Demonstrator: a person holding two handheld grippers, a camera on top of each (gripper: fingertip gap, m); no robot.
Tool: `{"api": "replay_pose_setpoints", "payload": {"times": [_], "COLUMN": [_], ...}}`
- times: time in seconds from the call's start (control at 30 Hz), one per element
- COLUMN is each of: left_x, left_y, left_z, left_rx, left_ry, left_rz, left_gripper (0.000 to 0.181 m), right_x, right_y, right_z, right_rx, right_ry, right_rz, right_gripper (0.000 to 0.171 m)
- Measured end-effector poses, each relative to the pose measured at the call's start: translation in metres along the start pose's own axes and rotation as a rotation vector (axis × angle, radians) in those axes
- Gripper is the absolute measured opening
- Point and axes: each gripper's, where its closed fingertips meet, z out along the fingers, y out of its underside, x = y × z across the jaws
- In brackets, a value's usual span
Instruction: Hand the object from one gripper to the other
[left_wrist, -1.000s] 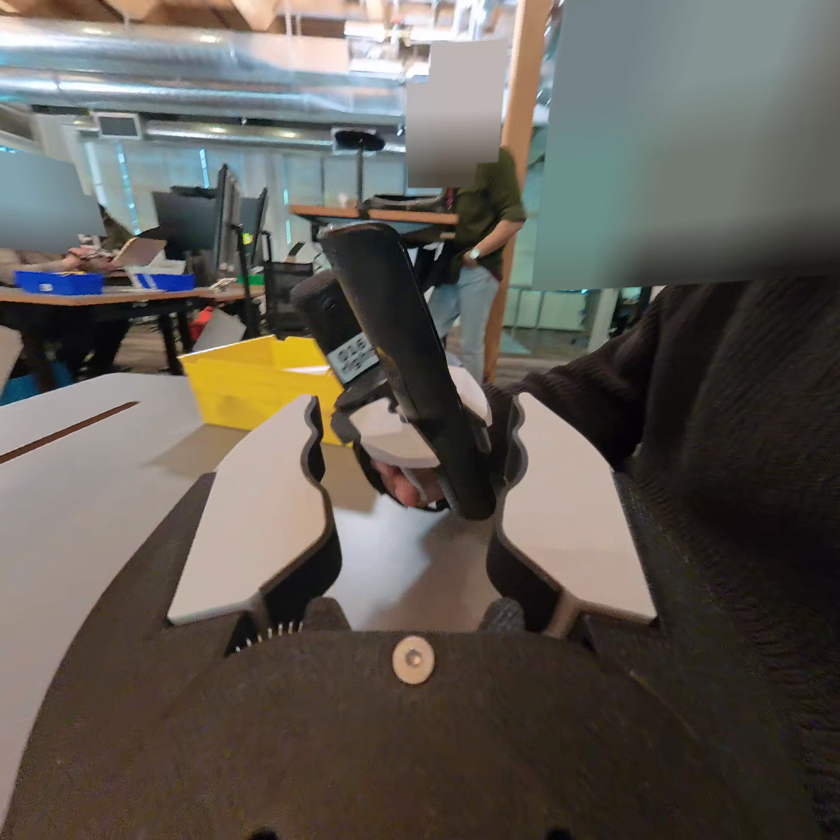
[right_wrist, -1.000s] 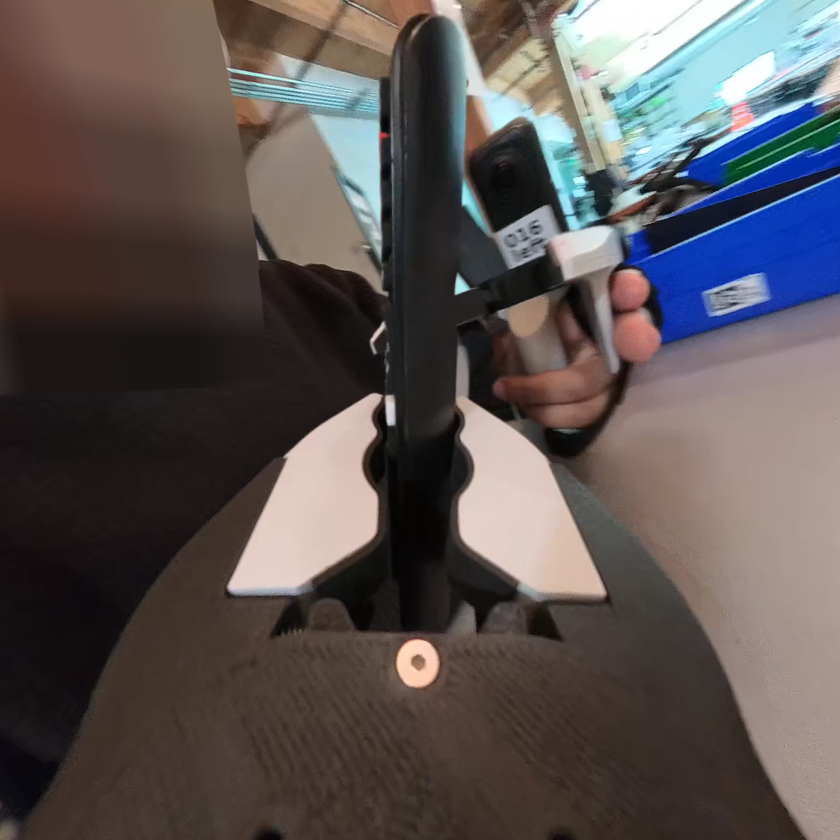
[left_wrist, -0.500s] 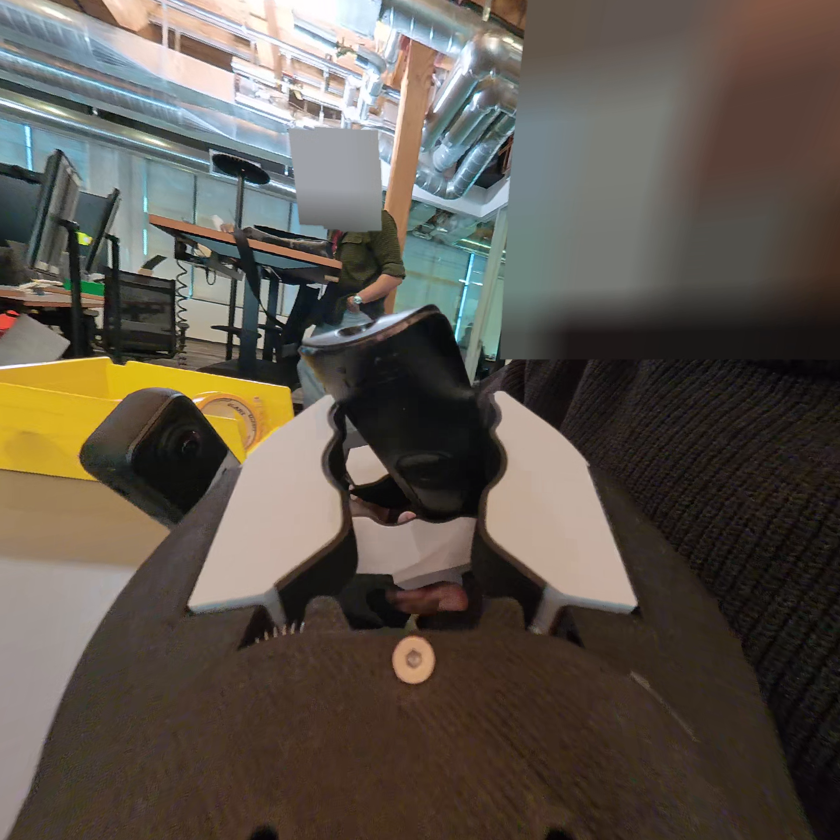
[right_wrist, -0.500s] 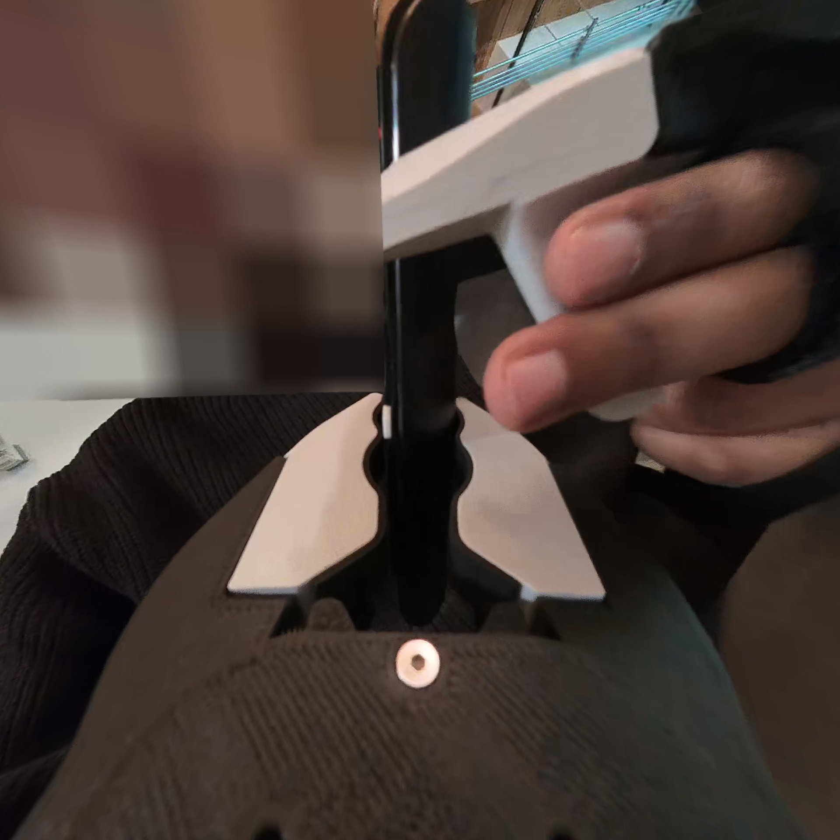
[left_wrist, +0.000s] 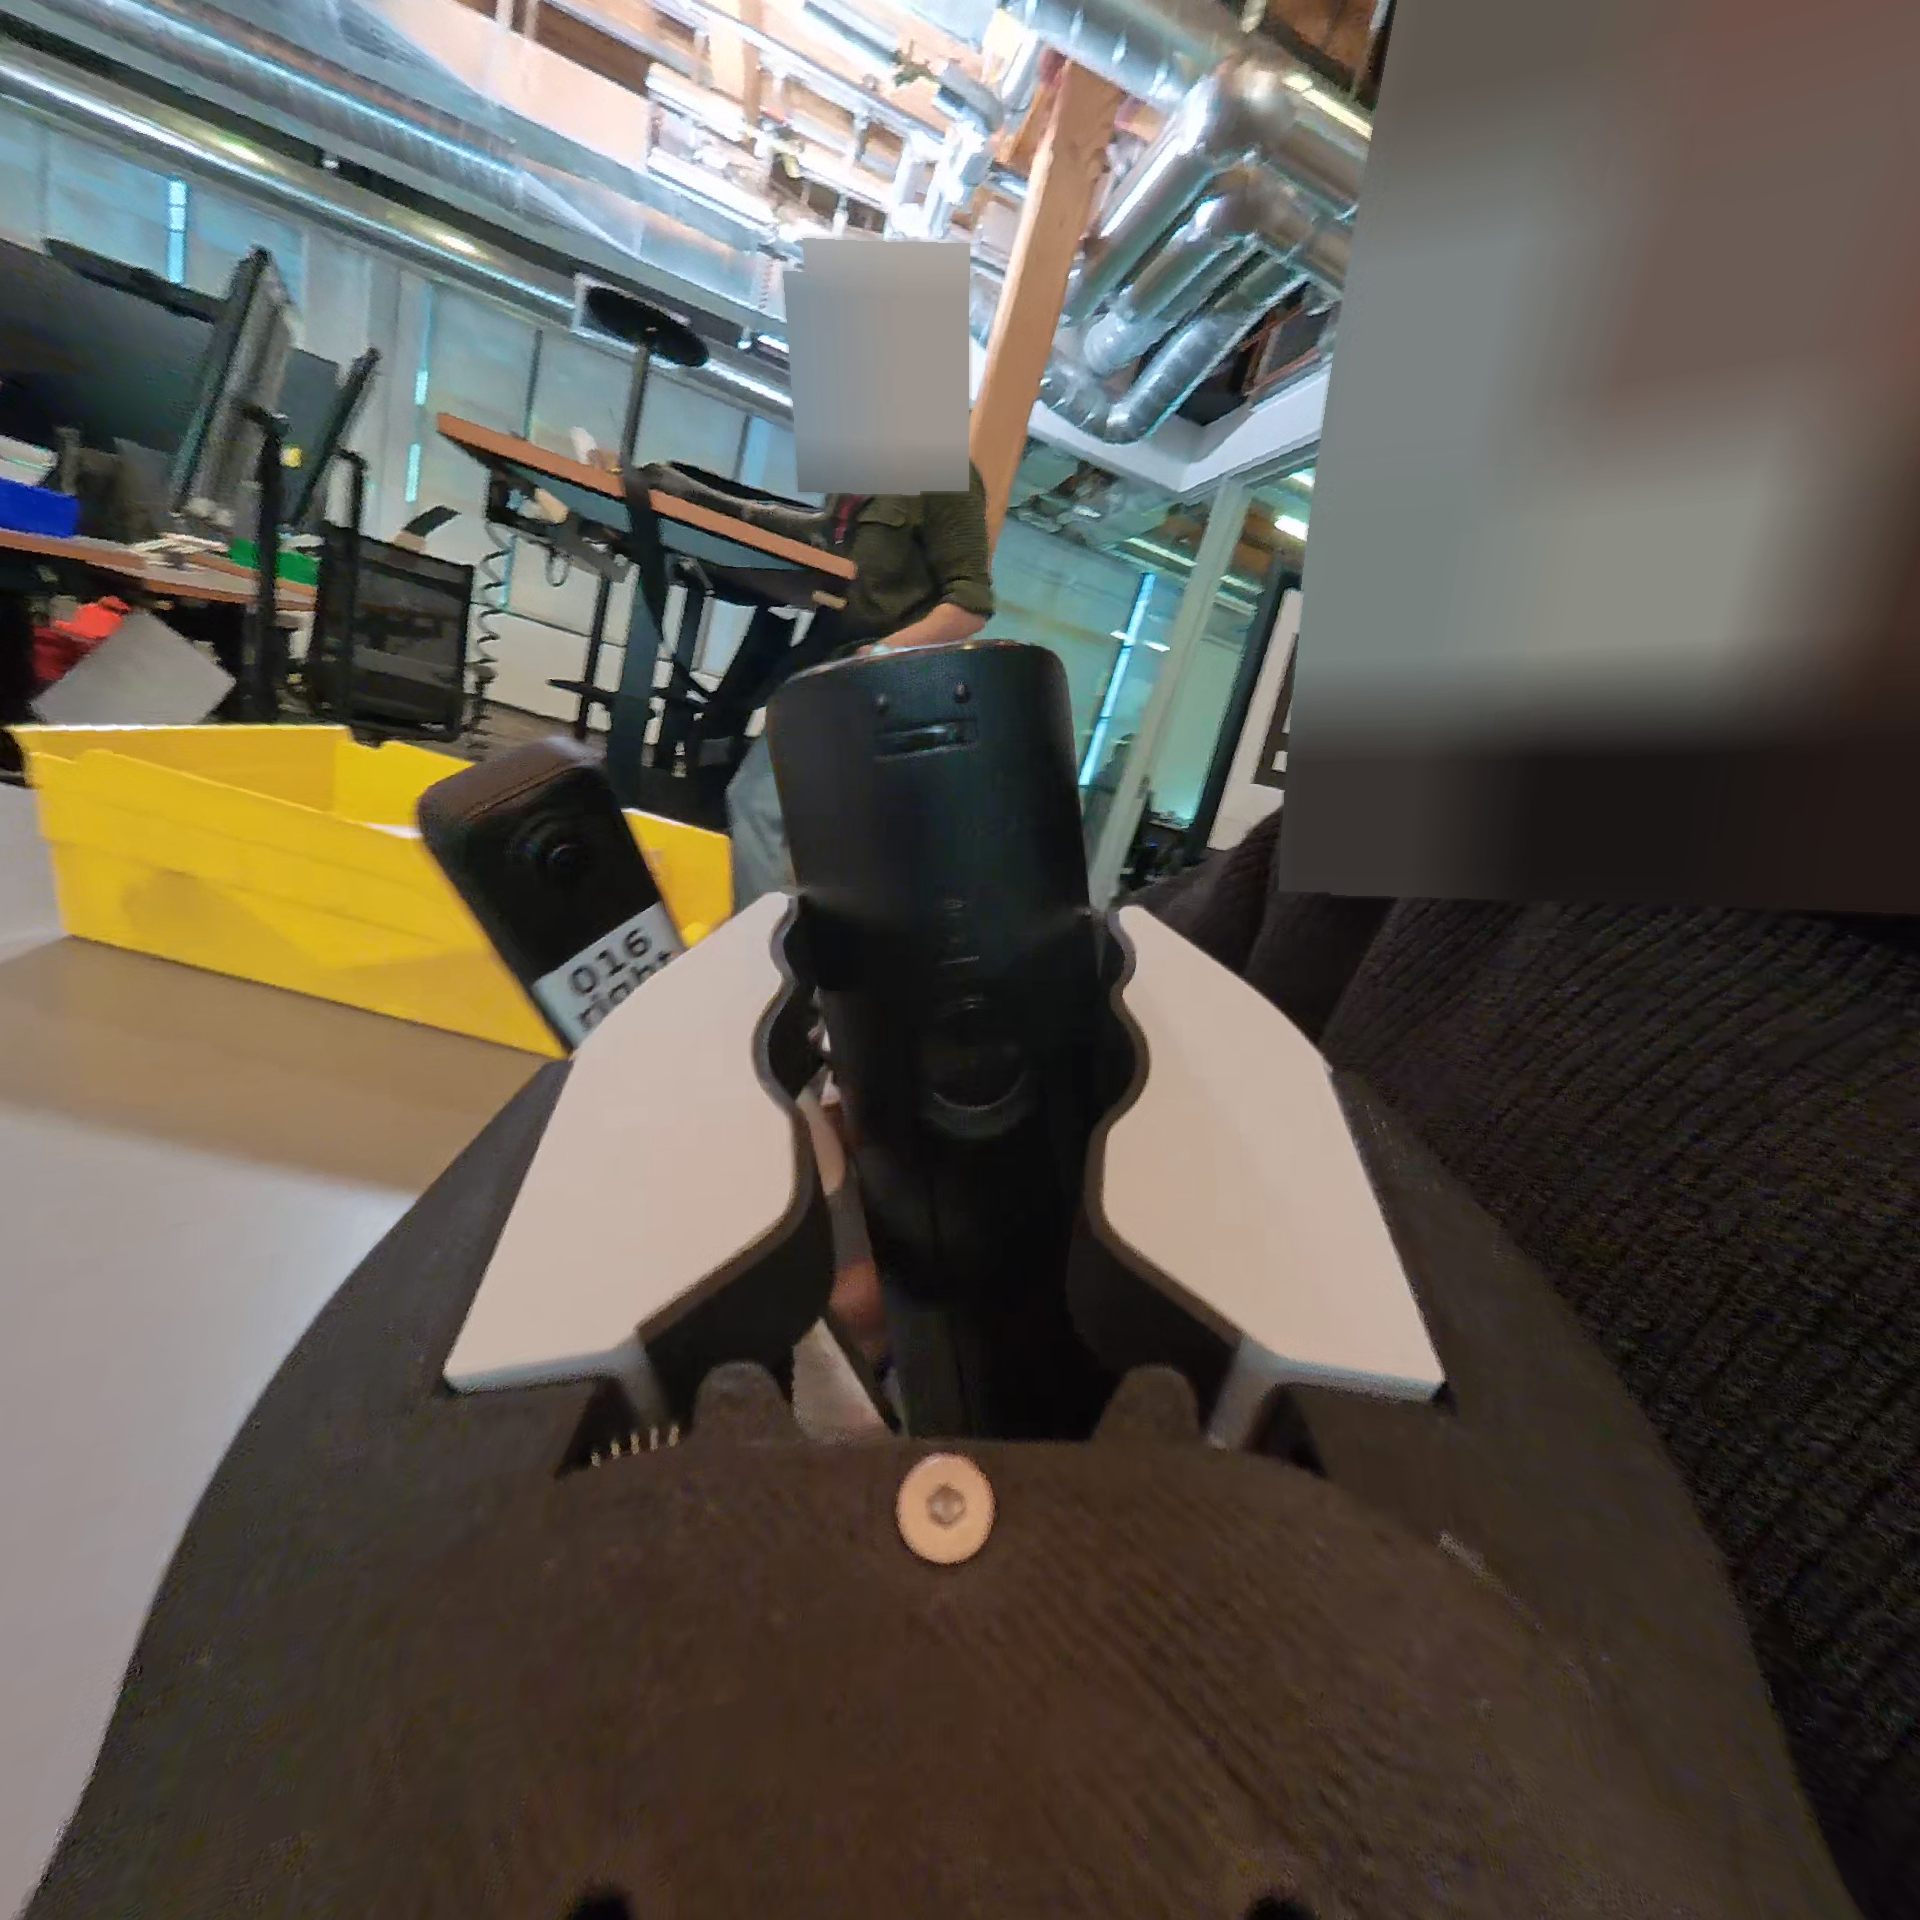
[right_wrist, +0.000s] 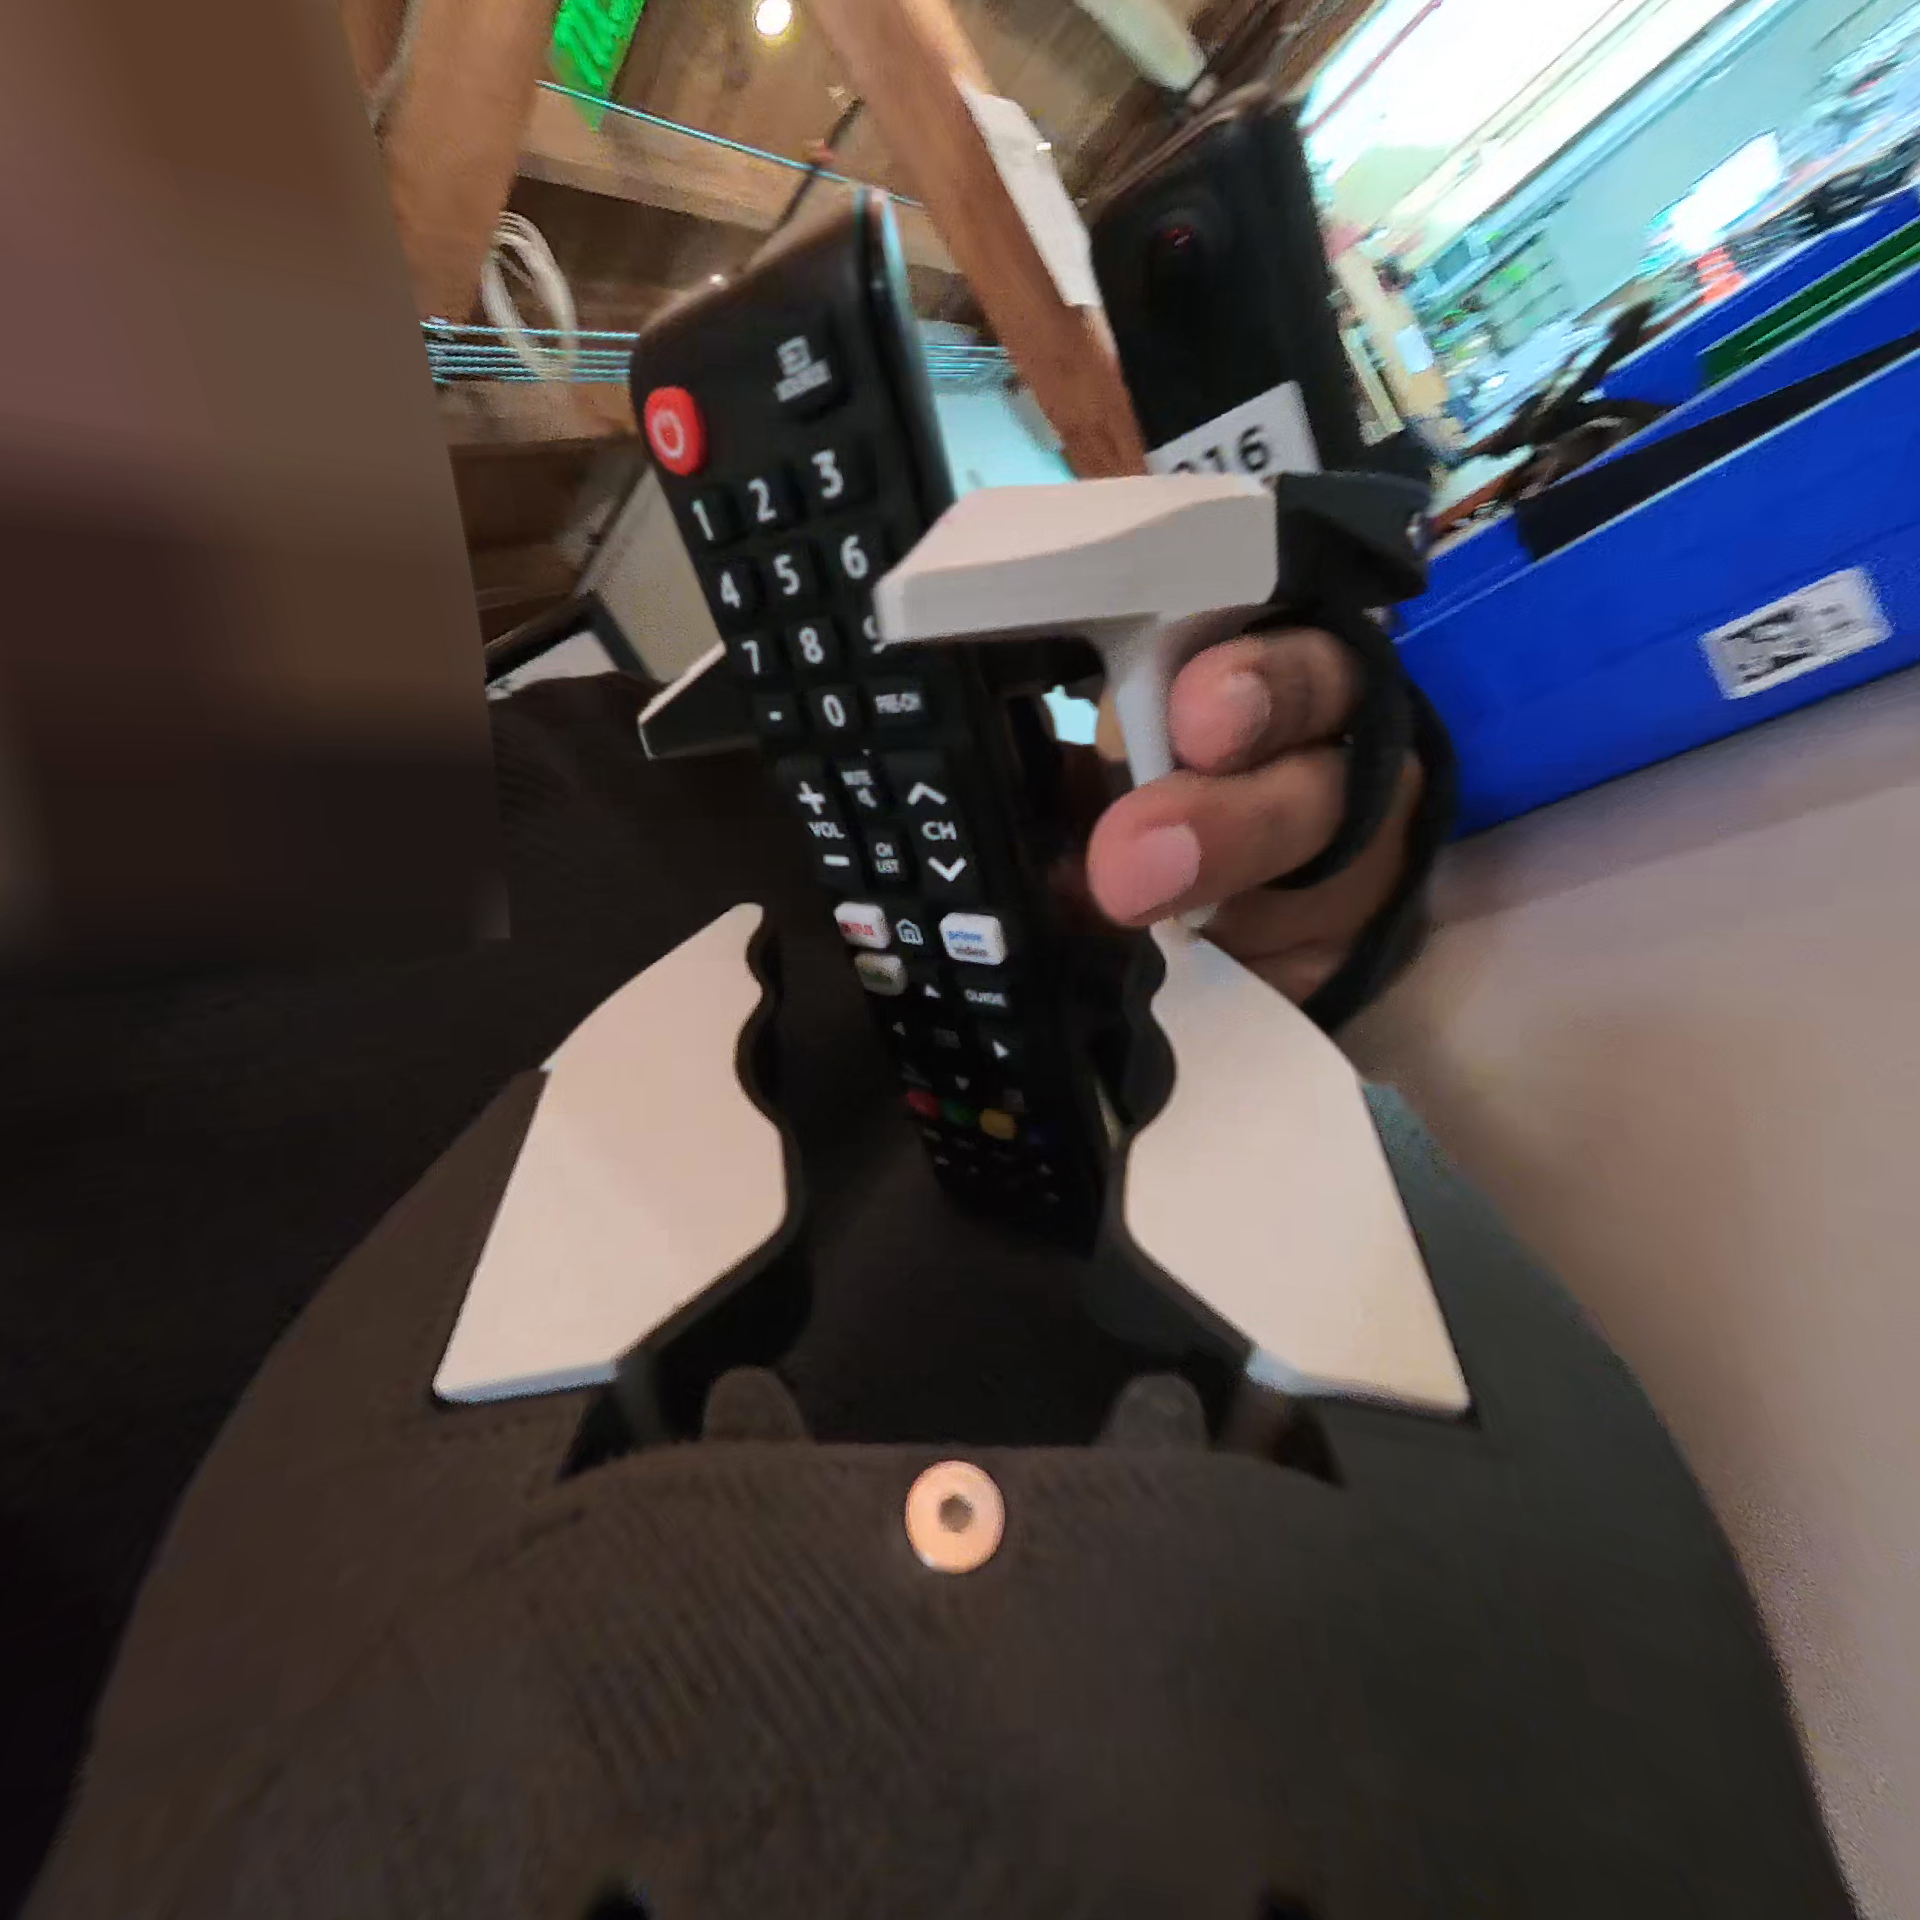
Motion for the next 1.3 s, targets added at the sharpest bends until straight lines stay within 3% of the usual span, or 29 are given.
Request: {"api": "replay_pose_setpoints", "payload": {"times": [0.23, 0.4, 0.57, 0.87, 1.07, 1.23, 1.3], "left_x": [-0.046, -0.083, -0.110, -0.110, -0.109, -0.111, -0.111], "left_y": [0.001, 0.009, 0.013, 0.037, 0.050, 0.059, 0.060], "left_z": [-0.019, -0.039, -0.058, -0.049, -0.045, -0.041, -0.040], "left_rx": [-0.095, -0.250, -0.402, -0.559, -0.660, -0.756, -0.758], "left_ry": [-0.276, -0.547, -0.823, -0.835, -0.845, -0.888, -0.889], "left_rz": [0.142, 0.393, 0.692, 0.860, 0.958, 1.017, 1.023], "left_gripper": [0.052, 0.052, 0.052, 0.052, 0.052, 0.052, 0.052], "right_x": [0.039, 0.045, 0.040, 0.037, 0.052, 0.062, 0.062], "right_y": [-0.024, -0.054, -0.065, -0.052, -0.048, -0.038, -0.038], "right_z": [-0.040, -0.067, -0.072, -0.054, -0.059, -0.062, -0.062], "right_rx": [0.037, 0.127, 0.170, -0.041, -0.047, -0.138, -0.159], "right_ry": [0.351, 0.550, 0.631, 0.809, 0.886, 0.956, 0.968], "right_rz": [-0.197, -0.412, -0.550, -0.821, -0.652, -0.582, -0.579], "right_gripper": [0.070, 0.077, 0.080, 0.052, 0.052, 0.029, 0.028]}}
